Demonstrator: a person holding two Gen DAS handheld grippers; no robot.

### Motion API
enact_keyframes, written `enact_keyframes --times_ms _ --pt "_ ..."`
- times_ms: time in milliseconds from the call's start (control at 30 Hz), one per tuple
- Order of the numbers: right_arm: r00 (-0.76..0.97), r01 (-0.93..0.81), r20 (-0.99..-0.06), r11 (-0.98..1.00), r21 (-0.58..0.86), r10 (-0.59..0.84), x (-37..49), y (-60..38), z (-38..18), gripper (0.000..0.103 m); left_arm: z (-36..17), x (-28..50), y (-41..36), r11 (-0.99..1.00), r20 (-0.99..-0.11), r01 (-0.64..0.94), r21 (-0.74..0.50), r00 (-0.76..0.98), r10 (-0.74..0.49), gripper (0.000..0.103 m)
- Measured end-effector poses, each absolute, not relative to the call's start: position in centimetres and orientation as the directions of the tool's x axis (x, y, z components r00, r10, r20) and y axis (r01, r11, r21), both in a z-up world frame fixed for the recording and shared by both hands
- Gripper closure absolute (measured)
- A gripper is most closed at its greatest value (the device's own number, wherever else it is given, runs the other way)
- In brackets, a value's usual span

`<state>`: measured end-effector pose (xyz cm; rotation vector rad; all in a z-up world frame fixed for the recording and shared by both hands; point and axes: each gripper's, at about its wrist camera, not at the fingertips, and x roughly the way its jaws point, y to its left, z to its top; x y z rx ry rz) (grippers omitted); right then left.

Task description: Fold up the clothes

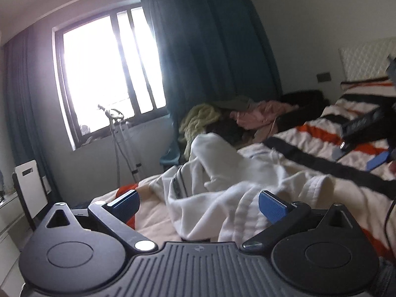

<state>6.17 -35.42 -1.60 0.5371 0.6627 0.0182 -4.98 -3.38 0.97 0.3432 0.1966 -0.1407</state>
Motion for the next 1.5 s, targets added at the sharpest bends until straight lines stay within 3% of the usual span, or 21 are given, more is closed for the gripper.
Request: enact_keyframes --times_ms 133,267,333,533,600,800,933,1000,1067,1133,1233,1333,1400,1500 --pt "0.793 0.158 -0.590 0.885 0.438 0.151 6.4 -34.6 -1.5 0.011 0.5 -6.0 -4.8 0.877 -0.164 0.177 0.447 0.980 -0.114 0.000" --pt "0.784 0.167 -0.607 0.898 0.407 0.130 7.0 -34.2 -2.2 0.011 -2.3 -4.6 -6.6 0.795 -0.265 0.192 0.575 0.963 -0.041 0.000" --pt "0.778 0.161 -0.615 0.905 0.395 0.130 7.1 -34.0 -2.3 0.011 -4.4 -3.0 -7.2 0.730 -0.309 0.144 0.668 0.946 0.095 0.000" --pt "0.774 0.142 -0.627 0.939 0.313 0.092 7.2 -32.8 -2.8 0.011 -2.5 -2.2 -4.7 0.812 -0.211 -0.087 0.578 0.944 0.252 0.000" --pt "0.762 0.127 -0.641 0.950 0.286 0.091 7.4 -32.2 -3.3 0.011 -0.9 -2.3 -3.1 0.878 -0.204 -0.145 0.457 0.943 0.262 0.000" --pt "0.691 0.131 -0.716 0.957 0.259 0.099 9.0 -30.9 -5.9 0.011 0.5 -1.5 0.5 0.931 -0.283 -0.241 0.274 0.905 0.318 0.000" --pt "0.723 0.086 -0.666 0.933 0.351 0.184 10.2 -29.9 -6.7 0.012 1.4 -1.1 2.1 0.940 -0.318 -0.273 0.206 0.889 0.328 0.000" --pt "0.718 0.060 -0.675 0.952 0.300 0.167 11.1 -28.6 -7.2 0.028 1.5 -0.9 2.4 0.938 -0.310 -0.287 0.197 0.889 0.337 0.000" --pt "0.704 0.058 -0.685 0.946 0.319 0.188 11.7 -28.2 -7.8 0.066 1.5 -0.4 2.9 0.936 -0.308 -0.304 0.179 0.886 0.346 0.000" --pt "0.708 0.051 -0.670 0.930 0.364 0.223 11.7 -28.3 -7.7 0.082 1.6 -0.2 3.8 0.939 -0.328 -0.321 0.127 0.880 0.345 0.000" --pt "0.792 -0.014 -0.569 0.939 0.343 0.220 9.5 -28.3 -5.0 0.089 1.6 0.3 6.1 0.927 -0.362 -0.374 0.029 0.860 0.359 0.000" --pt "0.869 -0.118 -0.437 0.956 0.269 0.231 6.3 -27.6 -1.6 0.089 1.5 0.5 9.0 0.894 -0.404 -0.437 -0.098 0.839 0.365 0.000" --pt "0.874 -0.174 -0.408 0.953 0.247 0.265 4.8 -27.3 -0.7 0.089 1.2 0.5 10.7 0.866 -0.446 -0.471 -0.168 0.819 0.360 0.000" --pt "0.831 -0.229 -0.464 0.950 0.214 0.305 4.1 -26.6 -1.1 0.088 0.4 0.8 12.5 0.826 -0.525 -0.523 -0.210 0.773 0.356 0.000"
